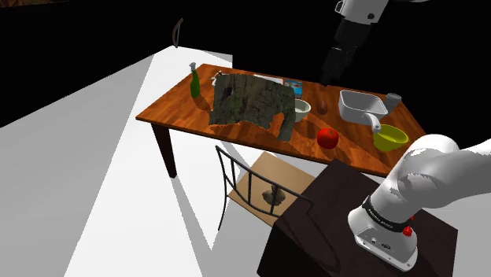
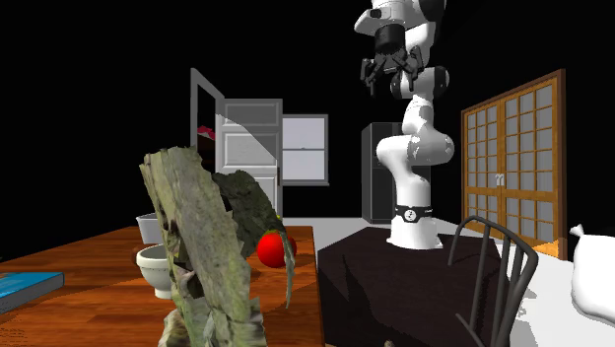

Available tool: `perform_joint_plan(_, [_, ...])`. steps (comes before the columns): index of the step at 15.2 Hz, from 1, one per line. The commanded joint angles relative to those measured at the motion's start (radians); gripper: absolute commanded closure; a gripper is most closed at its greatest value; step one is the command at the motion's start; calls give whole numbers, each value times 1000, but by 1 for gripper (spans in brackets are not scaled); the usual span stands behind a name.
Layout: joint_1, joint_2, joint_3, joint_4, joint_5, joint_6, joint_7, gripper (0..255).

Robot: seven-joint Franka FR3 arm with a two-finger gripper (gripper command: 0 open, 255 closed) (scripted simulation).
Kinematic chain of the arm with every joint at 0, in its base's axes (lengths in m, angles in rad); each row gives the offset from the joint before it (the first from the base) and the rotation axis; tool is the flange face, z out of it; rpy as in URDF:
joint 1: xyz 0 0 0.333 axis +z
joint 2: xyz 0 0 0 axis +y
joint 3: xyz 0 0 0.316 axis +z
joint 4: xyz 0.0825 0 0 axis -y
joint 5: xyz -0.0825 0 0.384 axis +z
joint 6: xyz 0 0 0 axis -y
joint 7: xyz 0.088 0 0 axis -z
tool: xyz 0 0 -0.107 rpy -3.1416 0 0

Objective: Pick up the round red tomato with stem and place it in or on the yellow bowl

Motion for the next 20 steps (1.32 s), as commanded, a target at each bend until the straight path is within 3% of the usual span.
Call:
perform_joint_plan(1, [0, 0, 0, 0, 0, 0, 0, 0])
perform_joint_plan(11, [-31, -89, -226, -258, -147, 187, -334, 0])
perform_joint_plan(20, [-56, 17, -484, -353, -290, 410, -651, 0])
